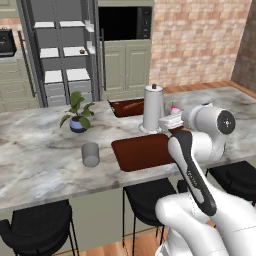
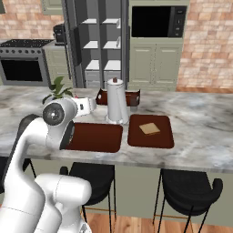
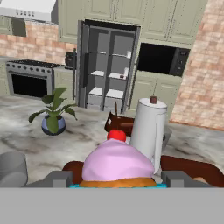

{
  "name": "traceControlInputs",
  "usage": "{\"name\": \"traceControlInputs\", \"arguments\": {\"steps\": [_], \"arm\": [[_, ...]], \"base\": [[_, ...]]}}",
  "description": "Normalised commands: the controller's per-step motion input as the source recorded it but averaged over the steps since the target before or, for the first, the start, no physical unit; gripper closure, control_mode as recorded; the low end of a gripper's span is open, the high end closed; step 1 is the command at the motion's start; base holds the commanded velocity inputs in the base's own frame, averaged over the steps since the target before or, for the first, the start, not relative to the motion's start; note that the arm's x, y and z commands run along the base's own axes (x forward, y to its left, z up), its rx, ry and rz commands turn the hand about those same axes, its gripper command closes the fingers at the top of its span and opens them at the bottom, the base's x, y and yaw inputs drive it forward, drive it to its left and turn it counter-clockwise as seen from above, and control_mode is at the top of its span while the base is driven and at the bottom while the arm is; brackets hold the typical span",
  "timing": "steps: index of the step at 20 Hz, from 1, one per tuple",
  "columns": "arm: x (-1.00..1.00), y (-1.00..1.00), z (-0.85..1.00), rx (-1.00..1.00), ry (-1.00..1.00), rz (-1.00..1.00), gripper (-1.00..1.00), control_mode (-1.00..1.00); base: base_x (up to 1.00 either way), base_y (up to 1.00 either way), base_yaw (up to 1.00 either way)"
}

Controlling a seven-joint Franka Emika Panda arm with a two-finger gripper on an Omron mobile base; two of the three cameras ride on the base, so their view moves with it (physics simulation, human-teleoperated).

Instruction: Take the cupcakes from the fridge and place them on the empty tray on the dining counter.

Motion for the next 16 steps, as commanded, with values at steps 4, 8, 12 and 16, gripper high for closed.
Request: {"name": "traceControlInputs", "arguments": {"steps": [4,8,12,16], "arm": [[0.53,0.14,-0.27,0.01,0.07,0.21,1.00,-1.00],[0.44,0.17,-0.04,0.00,0.22,0.22,1.00,-1.00],[0.30,0.16,0.00,0.00,0.25,0.20,1.00,-1.00],[0.02,0.08,-0.28,0.00,0.03,0.25,1.00,-1.00]], "base": [[0.00,0.00,0.00],[0.00,0.00,0.00],[0.00,0.00,0.00],[0.00,0.00,0.00]]}}
